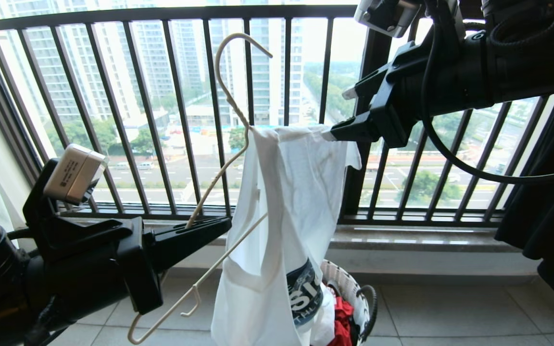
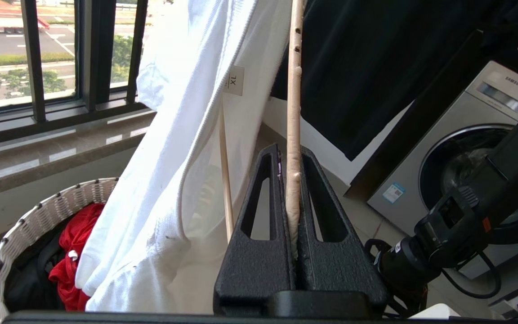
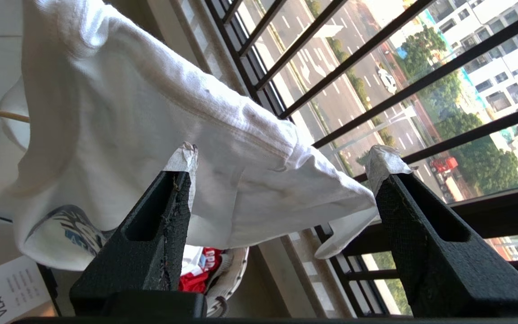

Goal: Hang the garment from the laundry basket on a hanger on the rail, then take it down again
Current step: Hang the clothes on the clothes rack

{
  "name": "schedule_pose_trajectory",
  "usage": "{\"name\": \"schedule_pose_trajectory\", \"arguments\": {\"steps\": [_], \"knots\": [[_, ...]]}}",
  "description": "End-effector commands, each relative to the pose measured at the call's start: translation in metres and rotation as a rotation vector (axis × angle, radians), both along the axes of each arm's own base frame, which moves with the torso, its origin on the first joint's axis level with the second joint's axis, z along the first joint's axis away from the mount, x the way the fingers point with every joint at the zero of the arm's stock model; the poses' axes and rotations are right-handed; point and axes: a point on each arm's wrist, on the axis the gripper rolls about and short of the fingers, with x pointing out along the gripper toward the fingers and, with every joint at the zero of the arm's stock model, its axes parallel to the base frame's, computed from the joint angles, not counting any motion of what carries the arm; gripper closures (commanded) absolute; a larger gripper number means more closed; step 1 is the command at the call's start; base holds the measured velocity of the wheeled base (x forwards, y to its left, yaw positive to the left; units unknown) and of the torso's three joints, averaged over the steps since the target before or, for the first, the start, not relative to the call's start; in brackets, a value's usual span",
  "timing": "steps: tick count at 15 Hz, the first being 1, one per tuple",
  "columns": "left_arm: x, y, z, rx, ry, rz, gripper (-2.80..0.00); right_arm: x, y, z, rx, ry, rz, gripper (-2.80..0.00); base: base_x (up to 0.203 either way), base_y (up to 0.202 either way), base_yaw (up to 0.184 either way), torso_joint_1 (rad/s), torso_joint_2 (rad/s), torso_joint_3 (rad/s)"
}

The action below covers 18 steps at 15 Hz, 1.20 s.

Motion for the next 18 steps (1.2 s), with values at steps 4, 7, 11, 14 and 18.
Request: {"name": "schedule_pose_trajectory", "arguments": {"steps": [4,7,11,14,18], "knots": [[-0.01,0.007,0.001,-0.003,-0.014,-0.071,0.0,-0.003,0.003,-0.007,-0.047,0.021,0.147,-2.8,0.0,0.0,0.0,0.0,0.0,0.0],[-0.016,0.01,0.004,-0.013,-0.035,-0.08,0.0,-0.019,0.003,-0.011,-0.092,0.1,0.221,-2.8,0.0,0.0,0.0,0.0,0.0,0.0],[-0.019,0.01,0.002,-0.007,-0.031,-0.143,0.0,-0.027,0.01,-0.014,-0.098,0.125,0.29,-2.8,0.0,0.0,0.0,0.0,0.0,0.0],[-0.019,0.01,0.0,0.0,-0.021,-0.169,0.0,-0.025,0.023,-0.019,-0.104,0.124,0.33,-2.8,0.0,0.0,0.0,0.0,0.0,0.0],[-0.02,0.01,0.0,-0.001,-0.025,-0.17,0.0,-0.012,0.037,-0.021,-0.06,0.066,0.351,-2.8,0.0,0.0,0.0,0.0,0.0,0.0]]}}
